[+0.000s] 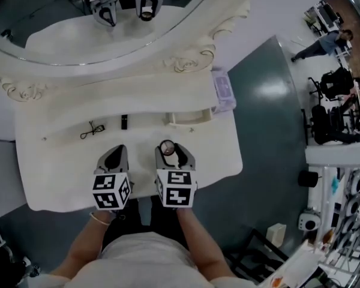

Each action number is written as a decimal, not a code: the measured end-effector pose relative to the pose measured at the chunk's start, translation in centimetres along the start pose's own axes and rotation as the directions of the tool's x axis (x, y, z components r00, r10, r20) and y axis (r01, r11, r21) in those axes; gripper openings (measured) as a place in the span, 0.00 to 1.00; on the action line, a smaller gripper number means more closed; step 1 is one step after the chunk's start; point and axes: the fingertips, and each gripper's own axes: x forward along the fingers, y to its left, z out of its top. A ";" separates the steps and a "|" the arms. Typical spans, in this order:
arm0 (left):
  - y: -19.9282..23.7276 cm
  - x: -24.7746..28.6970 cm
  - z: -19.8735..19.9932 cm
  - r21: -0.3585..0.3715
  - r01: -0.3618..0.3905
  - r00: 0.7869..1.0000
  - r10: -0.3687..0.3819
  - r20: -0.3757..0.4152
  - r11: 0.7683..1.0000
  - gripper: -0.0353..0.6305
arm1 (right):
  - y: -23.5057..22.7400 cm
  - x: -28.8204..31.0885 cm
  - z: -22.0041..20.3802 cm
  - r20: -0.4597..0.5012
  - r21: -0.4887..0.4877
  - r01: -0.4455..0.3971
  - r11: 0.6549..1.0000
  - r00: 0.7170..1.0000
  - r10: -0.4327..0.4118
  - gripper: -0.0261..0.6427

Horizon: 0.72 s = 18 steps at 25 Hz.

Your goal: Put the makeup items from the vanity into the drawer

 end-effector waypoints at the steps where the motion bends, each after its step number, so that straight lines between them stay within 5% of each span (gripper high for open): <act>1: -0.5 0.1 0.3 0.004 0.004 1.000 -0.004 0.001 1.000 0.06 | -0.6 -0.3 0.6 0.011 0.004 0.006 1.000 1.000 -0.006 0.37; 9: -3.3 1.9 2.9 0.038 0.015 1.000 -0.015 0.017 0.999 0.06 | -4.1 -1.0 4.0 0.054 0.021 0.005 1.000 0.998 -0.007 0.37; 18: -7.4 5.8 4.0 0.060 0.053 0.999 -0.053 0.002 0.997 0.06 | -7.8 1.9 5.4 -0.006 0.013 -0.026 1.000 1.000 0.026 0.37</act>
